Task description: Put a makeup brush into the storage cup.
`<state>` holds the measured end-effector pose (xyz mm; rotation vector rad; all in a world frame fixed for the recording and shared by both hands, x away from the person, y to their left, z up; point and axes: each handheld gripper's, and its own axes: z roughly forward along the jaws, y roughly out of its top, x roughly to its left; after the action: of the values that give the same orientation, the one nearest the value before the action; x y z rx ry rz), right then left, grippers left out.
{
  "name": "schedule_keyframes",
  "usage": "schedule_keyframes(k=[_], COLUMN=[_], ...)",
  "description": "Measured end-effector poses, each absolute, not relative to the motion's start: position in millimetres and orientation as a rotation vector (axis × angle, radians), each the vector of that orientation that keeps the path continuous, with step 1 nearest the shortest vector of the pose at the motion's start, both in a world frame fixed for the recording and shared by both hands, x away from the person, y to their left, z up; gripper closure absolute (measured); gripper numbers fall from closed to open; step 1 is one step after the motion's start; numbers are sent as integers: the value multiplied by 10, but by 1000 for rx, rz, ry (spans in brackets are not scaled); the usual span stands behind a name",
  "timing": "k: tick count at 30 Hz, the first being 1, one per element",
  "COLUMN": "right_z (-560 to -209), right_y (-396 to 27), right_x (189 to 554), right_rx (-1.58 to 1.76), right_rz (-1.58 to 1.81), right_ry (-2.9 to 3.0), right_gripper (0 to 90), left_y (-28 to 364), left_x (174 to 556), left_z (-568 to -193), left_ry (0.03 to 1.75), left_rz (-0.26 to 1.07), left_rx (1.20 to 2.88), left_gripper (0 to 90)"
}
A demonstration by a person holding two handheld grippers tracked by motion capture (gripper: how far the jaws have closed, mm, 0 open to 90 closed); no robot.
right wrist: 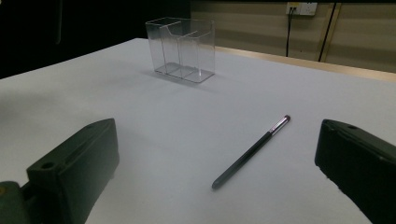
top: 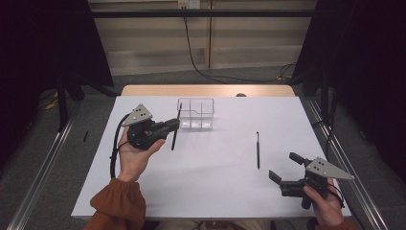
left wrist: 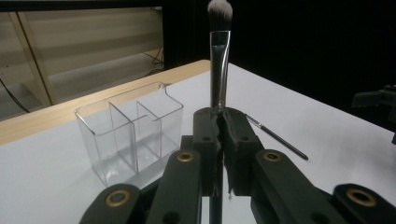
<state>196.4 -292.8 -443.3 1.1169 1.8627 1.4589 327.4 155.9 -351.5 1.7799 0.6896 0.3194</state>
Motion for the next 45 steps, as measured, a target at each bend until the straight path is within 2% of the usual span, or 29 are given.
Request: schedule_keyframes(k=[35, 45], right_z=[-4431, -4432], right_y=[-2931, -2932], right_x=[1952, 1951], right_rx=[1116, 1116], right_rz=[1461, 1468], right_ry=[1863, 1861], right_gripper=[0, 0], left_y=[1367, 1365], left_x=[3777, 3989], left_z=[-3279, -3256], left_ry=[678, 702], left_rz=[383, 451], left_rx=[1721, 1711], left_gripper=[845, 845])
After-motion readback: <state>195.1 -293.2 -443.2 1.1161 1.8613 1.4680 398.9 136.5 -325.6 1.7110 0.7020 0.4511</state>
